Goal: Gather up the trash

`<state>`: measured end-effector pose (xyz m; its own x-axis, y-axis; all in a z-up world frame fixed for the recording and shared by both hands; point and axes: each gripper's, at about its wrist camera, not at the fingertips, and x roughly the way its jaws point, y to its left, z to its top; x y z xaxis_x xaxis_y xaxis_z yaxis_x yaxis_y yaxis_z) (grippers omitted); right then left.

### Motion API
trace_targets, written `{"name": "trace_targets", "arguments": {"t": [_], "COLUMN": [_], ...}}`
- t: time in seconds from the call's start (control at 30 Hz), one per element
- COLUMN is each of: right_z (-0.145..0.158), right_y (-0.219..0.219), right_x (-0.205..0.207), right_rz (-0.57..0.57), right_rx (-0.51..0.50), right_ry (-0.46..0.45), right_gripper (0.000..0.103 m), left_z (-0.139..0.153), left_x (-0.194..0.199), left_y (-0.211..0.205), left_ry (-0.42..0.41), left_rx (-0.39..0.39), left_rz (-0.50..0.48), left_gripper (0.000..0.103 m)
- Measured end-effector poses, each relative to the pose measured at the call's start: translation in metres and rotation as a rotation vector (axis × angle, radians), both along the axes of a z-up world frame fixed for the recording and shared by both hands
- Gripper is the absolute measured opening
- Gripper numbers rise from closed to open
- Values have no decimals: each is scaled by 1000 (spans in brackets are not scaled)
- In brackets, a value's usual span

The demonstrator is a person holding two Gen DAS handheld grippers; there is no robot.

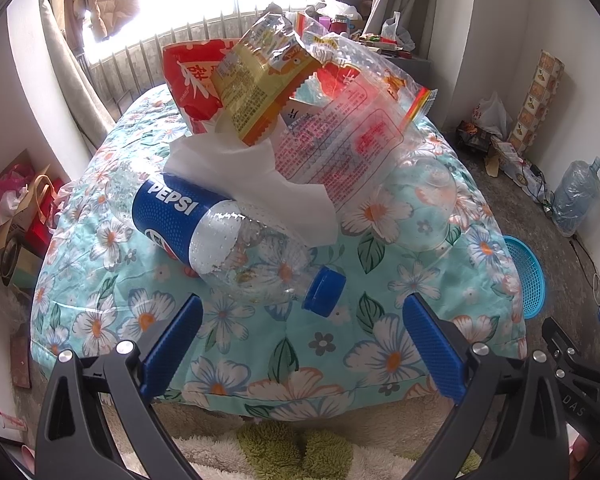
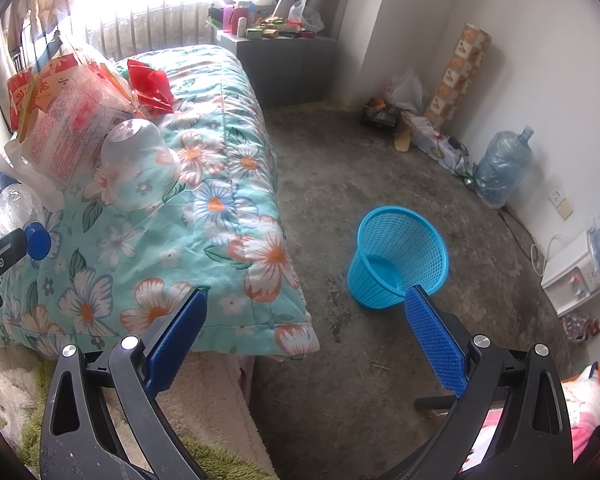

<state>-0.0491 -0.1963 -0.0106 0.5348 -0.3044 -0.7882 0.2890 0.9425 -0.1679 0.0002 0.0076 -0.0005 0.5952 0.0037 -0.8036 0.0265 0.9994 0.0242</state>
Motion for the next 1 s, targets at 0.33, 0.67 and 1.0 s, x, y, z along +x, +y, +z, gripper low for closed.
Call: {"name": "trace_targets", "arguments": {"t": [0.33,0.67,1.0], "right_z": [0,3,2], "right_y": [-1,0,0], "right_x": [-1,-1,-1], "right_rz": [0,0,0], "right_rx": [2,2,4], "right_ry": [-1,0,-2], "right_gripper": [95,95,95], "left_z": [0,0,-3], "left_x": [0,1,1], "left_y": [0,0,1], "left_ry": [1,4,5], "left_rx": [-1,1,5], "left_rz": [0,1,1], "left_gripper": [98,98,98]}}
